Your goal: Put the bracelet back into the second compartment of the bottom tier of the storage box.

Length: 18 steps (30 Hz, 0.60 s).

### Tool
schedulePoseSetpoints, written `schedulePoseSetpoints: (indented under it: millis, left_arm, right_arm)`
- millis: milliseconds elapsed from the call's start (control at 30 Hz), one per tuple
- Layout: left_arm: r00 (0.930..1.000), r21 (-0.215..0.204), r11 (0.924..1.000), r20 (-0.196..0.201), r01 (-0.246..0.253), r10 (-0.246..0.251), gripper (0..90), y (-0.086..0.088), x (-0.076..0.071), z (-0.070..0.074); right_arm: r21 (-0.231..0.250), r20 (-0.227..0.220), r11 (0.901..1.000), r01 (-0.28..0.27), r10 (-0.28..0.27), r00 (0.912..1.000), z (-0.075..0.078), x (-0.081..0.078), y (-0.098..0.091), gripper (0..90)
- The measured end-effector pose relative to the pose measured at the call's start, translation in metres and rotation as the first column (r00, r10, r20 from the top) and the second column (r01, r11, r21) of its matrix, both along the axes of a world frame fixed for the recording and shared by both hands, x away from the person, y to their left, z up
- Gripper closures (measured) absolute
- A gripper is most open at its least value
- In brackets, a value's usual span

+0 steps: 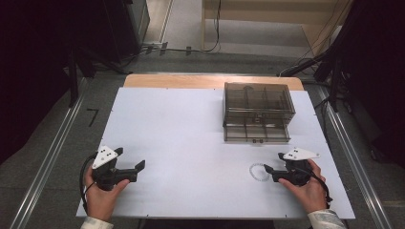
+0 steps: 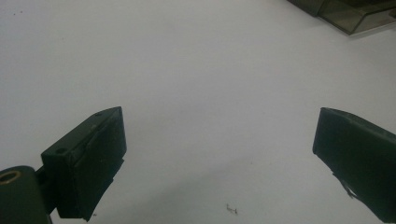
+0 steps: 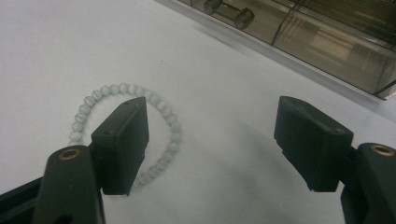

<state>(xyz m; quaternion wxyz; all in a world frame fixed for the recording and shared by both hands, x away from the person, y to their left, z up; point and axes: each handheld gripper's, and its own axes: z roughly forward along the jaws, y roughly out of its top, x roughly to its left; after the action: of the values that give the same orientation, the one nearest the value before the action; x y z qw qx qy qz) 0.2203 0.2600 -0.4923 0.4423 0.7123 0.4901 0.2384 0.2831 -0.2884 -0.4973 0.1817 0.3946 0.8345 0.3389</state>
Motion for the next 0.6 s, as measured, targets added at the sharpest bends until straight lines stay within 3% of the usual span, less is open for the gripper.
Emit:
schedulePoseSetpoints:
  millis: [267,600]
  left_arm:
    - [1.0,-0.002,1.0,0.0,0.004,-0.004,3.4,0.0,0.0,0.0]
    - [1.0,-0.008,0.9999,0.0,0.006,-0.006,3.5,-0.001,0.0,0.0]
  right_arm:
    - [-0.018,-0.015,0.9998,-0.003,0.003,0.9999,-0.001,0.001,0.003,31.4]
    - [-0.039,-0.058,0.9976,-0.056,0.054,0.9968,-0.003,-0.001,0.011,53.6]
